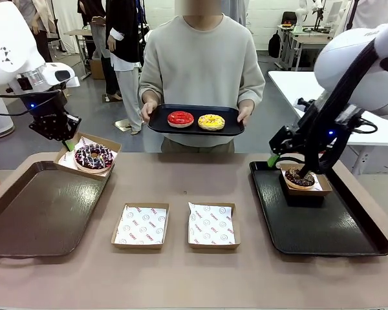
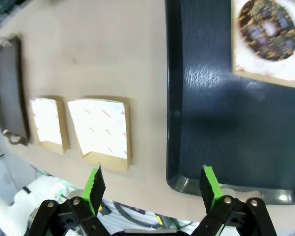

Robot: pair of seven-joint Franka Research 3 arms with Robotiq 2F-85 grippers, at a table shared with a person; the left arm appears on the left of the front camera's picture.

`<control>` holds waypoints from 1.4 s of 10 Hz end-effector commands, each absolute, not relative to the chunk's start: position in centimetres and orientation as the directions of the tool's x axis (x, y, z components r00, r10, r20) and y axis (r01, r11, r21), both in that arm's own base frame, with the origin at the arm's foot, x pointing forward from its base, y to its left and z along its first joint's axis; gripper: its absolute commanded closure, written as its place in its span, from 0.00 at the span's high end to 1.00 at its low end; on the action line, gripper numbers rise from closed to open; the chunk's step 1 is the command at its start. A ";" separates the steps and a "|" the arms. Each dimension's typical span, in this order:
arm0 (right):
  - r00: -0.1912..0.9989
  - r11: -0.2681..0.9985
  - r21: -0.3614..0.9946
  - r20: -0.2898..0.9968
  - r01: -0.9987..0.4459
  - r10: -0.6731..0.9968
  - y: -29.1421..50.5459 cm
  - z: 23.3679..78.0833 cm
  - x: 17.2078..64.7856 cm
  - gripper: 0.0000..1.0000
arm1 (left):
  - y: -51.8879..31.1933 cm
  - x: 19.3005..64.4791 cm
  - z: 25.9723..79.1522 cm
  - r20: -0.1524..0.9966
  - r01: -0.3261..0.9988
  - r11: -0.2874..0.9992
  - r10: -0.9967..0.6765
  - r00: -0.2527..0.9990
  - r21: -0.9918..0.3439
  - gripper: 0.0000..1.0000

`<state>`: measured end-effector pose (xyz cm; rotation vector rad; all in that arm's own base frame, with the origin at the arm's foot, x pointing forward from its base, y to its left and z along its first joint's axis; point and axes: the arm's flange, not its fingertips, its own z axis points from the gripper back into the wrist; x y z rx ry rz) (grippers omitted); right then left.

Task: Individually package the donuts and arrange them on the tray.
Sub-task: Place the picked Paper togo box on the Handle tray while simultaneously picking up another Paper togo box from the table with the other hand.

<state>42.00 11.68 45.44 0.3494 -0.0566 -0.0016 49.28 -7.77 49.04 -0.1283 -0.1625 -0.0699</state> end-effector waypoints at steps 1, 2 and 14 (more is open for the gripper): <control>0.999 0.976 0.218 0.031 -0.026 0.020 15.8 45.3 42.4 1.00 | -5.8 48.6 49.6 0.166 0.073 0.981 -0.043 0.985 -0.181 0.01; 0.999 0.984 0.173 0.014 -0.044 0.042 17.7 44.6 42.4 1.00 | -4.8 48.4 49.3 0.159 0.059 0.981 -0.029 0.987 -0.183 0.01; 0.990 0.993 0.035 -0.085 -0.115 0.117 26.8 36.9 42.2 1.00 | 0.1 48.7 43.1 0.140 0.045 0.987 -0.023 0.990 -0.151 0.01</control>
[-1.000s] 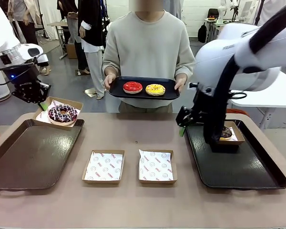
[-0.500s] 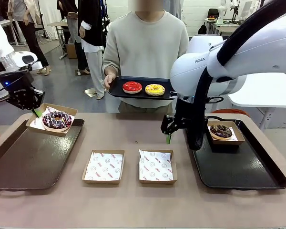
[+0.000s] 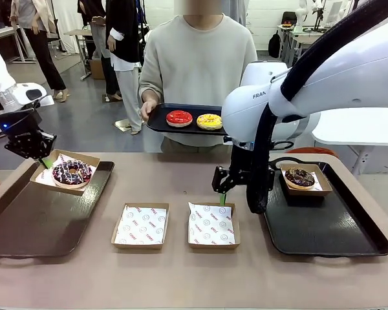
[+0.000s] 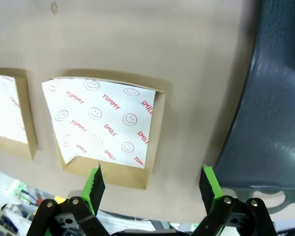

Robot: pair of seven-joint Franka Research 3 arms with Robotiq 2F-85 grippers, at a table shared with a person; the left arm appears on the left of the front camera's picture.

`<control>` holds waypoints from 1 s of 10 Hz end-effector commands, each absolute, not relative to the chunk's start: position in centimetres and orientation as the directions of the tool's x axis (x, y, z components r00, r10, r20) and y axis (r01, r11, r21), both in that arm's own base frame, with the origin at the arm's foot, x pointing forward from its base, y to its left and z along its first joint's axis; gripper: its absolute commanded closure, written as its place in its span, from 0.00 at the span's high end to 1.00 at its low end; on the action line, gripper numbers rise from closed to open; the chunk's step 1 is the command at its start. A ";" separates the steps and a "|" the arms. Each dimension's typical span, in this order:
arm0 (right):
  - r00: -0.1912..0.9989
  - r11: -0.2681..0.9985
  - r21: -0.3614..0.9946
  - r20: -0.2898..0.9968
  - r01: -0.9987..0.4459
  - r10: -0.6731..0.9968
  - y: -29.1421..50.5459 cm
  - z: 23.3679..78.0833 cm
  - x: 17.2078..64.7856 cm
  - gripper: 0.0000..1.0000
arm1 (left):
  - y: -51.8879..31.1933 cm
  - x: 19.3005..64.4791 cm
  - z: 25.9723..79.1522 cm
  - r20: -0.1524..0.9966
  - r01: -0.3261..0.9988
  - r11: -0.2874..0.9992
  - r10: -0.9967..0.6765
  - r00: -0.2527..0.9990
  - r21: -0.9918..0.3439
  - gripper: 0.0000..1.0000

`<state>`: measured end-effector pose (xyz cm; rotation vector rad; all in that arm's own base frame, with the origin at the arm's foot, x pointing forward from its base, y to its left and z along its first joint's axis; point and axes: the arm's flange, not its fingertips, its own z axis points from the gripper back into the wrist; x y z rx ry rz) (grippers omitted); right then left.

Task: Individually package the donuts and arrange them on the tray.
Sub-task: Place the picked Paper togo box on the Handle tray while simultaneously picking up another Paper togo box from the table with the other hand.

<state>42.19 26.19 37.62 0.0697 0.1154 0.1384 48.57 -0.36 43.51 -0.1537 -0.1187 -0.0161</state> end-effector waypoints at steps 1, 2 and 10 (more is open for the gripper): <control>0.989 0.993 0.019 -0.088 -0.118 0.119 27.0 36.3 42.0 1.00 | 0.2 48.9 42.8 0.138 0.038 0.988 -0.017 0.990 -0.148 0.01; 0.990 0.993 0.001 -0.072 -0.119 0.118 27.1 35.8 41.6 1.00 | 0.4 49.2 42.5 0.133 0.028 0.988 -0.008 0.991 -0.151 0.01; 0.994 0.995 0.018 -0.030 -0.103 0.104 26.4 34.5 40.8 1.00 | 0.9 49.7 40.8 0.094 -0.007 0.989 0.021 0.995 -0.147 0.01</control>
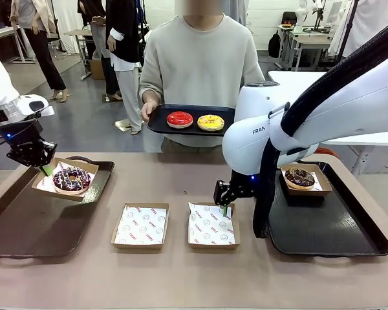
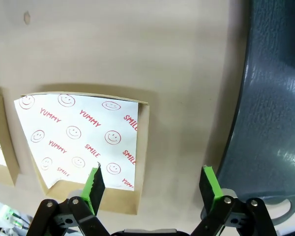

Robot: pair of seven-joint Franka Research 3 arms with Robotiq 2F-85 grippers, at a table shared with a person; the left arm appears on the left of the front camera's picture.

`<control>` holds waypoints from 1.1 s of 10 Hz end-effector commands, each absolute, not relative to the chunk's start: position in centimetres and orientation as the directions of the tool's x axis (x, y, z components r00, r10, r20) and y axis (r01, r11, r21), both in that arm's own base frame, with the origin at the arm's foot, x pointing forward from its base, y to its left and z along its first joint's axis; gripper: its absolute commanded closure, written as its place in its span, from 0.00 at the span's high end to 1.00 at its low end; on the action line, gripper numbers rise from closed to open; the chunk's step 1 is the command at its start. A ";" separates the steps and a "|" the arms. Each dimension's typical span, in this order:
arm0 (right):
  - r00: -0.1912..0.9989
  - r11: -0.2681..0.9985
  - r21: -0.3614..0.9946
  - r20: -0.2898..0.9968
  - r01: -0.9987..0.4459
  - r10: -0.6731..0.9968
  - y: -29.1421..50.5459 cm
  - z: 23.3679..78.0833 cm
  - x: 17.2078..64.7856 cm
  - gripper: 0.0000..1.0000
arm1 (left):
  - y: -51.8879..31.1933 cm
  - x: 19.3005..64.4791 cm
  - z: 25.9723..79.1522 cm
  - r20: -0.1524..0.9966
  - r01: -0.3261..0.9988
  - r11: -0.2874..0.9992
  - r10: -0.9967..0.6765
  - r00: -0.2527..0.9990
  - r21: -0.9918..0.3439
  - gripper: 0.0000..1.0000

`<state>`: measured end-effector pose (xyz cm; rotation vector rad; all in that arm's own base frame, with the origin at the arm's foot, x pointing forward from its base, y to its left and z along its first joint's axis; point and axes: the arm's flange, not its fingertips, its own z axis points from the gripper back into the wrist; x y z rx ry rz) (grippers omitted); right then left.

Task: Individually package the donuts and arrange them on the tray.
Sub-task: Place the picked Paper togo box on the Handle tray while simultaneously picking up another Paper togo box from the table with the other hand.

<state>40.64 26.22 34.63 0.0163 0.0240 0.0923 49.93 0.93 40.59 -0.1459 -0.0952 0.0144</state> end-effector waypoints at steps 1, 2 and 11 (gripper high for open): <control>0.994 0.995 0.018 -0.030 -0.103 0.104 26.4 34.5 40.8 1.00 | 0.9 49.7 40.8 0.094 -0.007 0.989 0.021 0.995 -0.147 0.01; 0.994 0.995 0.018 -0.030 -0.103 0.104 26.4 34.5 40.8 1.00 | 0.9 49.7 40.8 0.094 -0.007 0.989 0.021 0.995 -0.147 0.01; 1.000 0.996 0.085 0.002 -0.023 0.023 26.7 30.4 40.5 1.00 | 1.1 53.0 37.9 0.067 -0.043 0.990 0.052 0.996 -0.131 0.01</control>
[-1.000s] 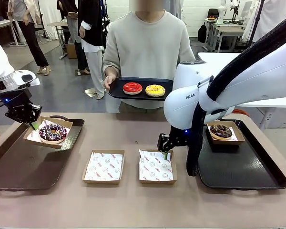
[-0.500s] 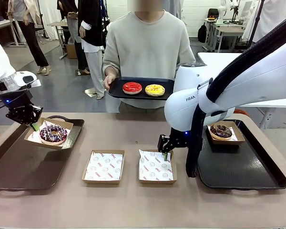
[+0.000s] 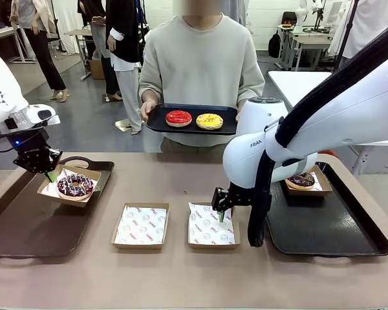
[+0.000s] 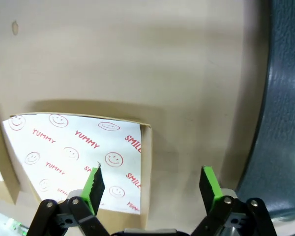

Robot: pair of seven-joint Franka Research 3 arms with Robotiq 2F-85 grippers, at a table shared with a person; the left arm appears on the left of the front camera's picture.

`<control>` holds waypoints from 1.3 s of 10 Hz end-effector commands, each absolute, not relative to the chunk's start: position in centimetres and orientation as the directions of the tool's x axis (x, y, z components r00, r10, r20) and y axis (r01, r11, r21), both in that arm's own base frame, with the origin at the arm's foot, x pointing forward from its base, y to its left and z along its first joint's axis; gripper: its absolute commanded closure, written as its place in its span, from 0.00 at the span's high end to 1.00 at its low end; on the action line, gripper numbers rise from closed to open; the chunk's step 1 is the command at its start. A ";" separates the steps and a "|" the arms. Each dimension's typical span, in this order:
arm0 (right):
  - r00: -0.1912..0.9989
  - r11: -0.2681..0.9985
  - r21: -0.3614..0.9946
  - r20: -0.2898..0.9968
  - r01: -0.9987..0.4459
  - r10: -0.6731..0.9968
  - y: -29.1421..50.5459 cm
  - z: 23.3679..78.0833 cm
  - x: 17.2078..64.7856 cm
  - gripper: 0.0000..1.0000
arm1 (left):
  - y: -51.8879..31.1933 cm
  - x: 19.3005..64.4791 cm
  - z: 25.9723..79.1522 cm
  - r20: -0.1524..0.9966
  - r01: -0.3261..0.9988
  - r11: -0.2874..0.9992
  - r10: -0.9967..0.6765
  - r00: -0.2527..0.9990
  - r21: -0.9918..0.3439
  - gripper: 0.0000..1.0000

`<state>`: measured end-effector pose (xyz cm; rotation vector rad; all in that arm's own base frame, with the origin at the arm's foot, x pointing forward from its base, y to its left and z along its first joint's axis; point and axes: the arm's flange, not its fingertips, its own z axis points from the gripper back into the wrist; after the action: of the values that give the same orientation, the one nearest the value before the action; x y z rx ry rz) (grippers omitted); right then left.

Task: Individually package the donuts and arrange them on the tray.
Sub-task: Place the picked Paper togo box on the Handle tray while simultaneously picking up another Paper togo box from the table with the other hand.

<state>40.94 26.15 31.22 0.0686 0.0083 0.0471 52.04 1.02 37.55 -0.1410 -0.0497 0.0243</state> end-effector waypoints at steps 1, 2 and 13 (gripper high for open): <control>1.000 0.997 0.080 -0.005 -0.023 0.024 26.9 30.0 40.4 1.00 | 1.2 53.5 38.0 0.069 -0.042 0.992 0.051 0.996 -0.123 0.01; 1.000 0.997 0.076 -0.011 -0.025 0.026 27.0 29.7 40.4 1.00 | 1.2 54.0 38.1 0.075 -0.043 0.992 0.052 0.996 -0.116 0.01; 1.000 0.997 0.072 -0.011 -0.025 0.026 27.3 29.6 40.1 1.00 | 0.2 56.9 37.8 0.045 -0.051 0.999 0.051 0.998 -0.011 0.01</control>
<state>40.51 26.78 29.75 0.0640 0.0345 0.0541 56.42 0.52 37.62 -0.0265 -0.0567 0.0317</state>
